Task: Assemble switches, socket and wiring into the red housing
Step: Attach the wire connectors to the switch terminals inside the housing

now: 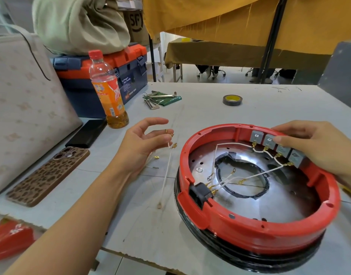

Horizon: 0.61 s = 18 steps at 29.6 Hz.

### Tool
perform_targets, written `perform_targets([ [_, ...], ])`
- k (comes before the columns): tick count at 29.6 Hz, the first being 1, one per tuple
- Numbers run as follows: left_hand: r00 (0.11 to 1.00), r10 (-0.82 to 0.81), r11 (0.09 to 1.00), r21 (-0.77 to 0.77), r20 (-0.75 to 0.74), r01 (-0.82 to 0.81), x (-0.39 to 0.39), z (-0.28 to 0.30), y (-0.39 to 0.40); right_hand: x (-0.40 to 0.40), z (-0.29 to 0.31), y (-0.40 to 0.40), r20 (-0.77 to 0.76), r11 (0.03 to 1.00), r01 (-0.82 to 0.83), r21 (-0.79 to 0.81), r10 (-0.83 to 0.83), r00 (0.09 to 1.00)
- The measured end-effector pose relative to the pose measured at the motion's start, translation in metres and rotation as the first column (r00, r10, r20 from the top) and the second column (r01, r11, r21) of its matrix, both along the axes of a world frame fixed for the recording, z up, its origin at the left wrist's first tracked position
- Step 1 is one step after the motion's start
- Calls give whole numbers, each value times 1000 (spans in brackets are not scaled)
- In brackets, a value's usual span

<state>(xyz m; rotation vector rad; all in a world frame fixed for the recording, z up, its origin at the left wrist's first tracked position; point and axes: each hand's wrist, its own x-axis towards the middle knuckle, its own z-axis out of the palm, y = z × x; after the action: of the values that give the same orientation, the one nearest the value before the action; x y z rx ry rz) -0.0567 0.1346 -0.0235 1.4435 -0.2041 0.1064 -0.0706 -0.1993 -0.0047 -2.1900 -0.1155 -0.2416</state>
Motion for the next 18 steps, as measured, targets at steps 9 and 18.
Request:
perform_targets([
  [9, 967, 29, 951, 290, 253, -105, -9, 37, -15, -3, 9, 5, 94, 970, 81, -230, -61, 994],
  [18, 975, 36, 904, 408, 218, -125, -3, 57, -71, -18, 40, 32, 64, 986, -117, -117, 125, 990],
])
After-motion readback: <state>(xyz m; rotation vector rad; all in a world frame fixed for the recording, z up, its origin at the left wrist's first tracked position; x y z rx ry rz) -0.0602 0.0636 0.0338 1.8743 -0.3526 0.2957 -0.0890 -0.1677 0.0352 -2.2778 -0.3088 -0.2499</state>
